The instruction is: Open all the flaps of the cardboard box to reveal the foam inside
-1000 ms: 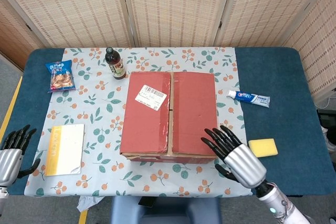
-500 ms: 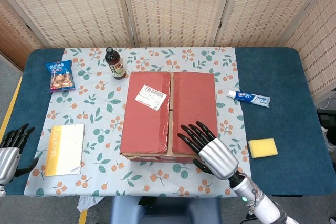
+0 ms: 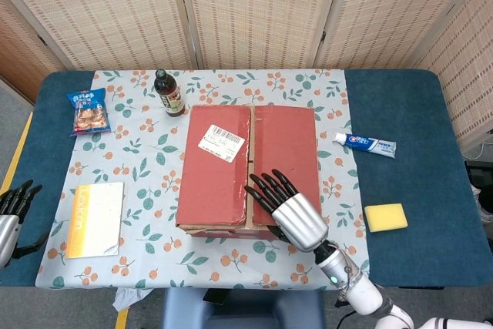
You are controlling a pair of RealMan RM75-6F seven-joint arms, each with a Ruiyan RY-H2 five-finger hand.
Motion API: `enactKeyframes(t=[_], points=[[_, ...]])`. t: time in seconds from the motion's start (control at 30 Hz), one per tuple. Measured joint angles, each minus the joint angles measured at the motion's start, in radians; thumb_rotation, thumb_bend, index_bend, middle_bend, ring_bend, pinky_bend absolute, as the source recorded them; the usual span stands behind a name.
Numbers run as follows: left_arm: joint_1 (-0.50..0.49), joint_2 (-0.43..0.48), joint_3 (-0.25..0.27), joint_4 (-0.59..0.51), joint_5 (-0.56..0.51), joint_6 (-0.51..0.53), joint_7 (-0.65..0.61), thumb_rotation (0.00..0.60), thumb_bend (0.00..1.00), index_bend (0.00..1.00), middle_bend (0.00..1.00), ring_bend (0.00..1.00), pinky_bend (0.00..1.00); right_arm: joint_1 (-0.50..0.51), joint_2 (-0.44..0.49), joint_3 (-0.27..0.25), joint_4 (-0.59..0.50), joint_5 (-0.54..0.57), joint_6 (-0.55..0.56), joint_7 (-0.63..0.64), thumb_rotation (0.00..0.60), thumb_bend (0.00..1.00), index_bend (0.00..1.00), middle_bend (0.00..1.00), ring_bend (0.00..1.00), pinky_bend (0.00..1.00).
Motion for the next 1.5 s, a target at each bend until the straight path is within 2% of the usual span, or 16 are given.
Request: enactKeyframes(t=[0.33,0.5,0.87,1.03,1.17,1.33,1.5], points=[[-0.002,0.003,0.002,0.002,-0.009,-0.012,-0.012,0.600,0.38,0.00,0.00,0.00,0.00,0.069,-0.068,0.054,0.042,0.076,-0.023,-0.004,0.600,0.38,0.00,0.00,0.00,0.00],[0.001,0.005,0.002,0.000,-0.007,-0.006,-0.016,0.600,0.38,0.00,0.00,0.00,0.00,0.083,-0.083,0.068,0.059,0.087,-0.002,0.046,0.600,0.38,0.00,0.00,0.00,0.00],[-0.004,0.011,0.011,-0.006,0.001,-0.021,-0.027,0.600,0.38,0.00,0.00,0.00,0.00,0.028,0.010,0.036,0.023,-0.013,0.150,0.167,0.600,0.38,0.00,0.00,0.00,0.00],[-0.005,0.009,0.010,-0.007,-0.001,-0.021,-0.014,0.600,0.38,0.00,0.00,0.00,0.00,-0.049,0.067,-0.015,0.018,-0.100,0.286,0.223,0.600,0.38,0.00,0.00,0.00,0.00],[-0.007,0.007,0.010,-0.008,-0.004,-0.025,-0.005,0.600,0.38,0.00,0.00,0.00,0.00,-0.135,0.098,-0.069,0.059,-0.180,0.439,0.270,0.600,0.38,0.00,0.00,0.00,0.00],[-0.008,0.002,0.009,-0.013,-0.010,-0.027,0.010,0.600,0.38,0.00,0.00,0.00,0.00,-0.264,0.114,-0.128,0.188,-0.250,0.661,0.370,0.600,0.38,0.00,0.00,0.00,0.00],[-0.008,-0.001,0.008,-0.015,-0.012,-0.025,0.028,0.600,0.38,0.00,0.00,0.00,0.00,-0.399,0.136,-0.175,0.310,-0.230,0.787,0.470,0.600,0.38,0.00,0.00,0.00,0.00]])
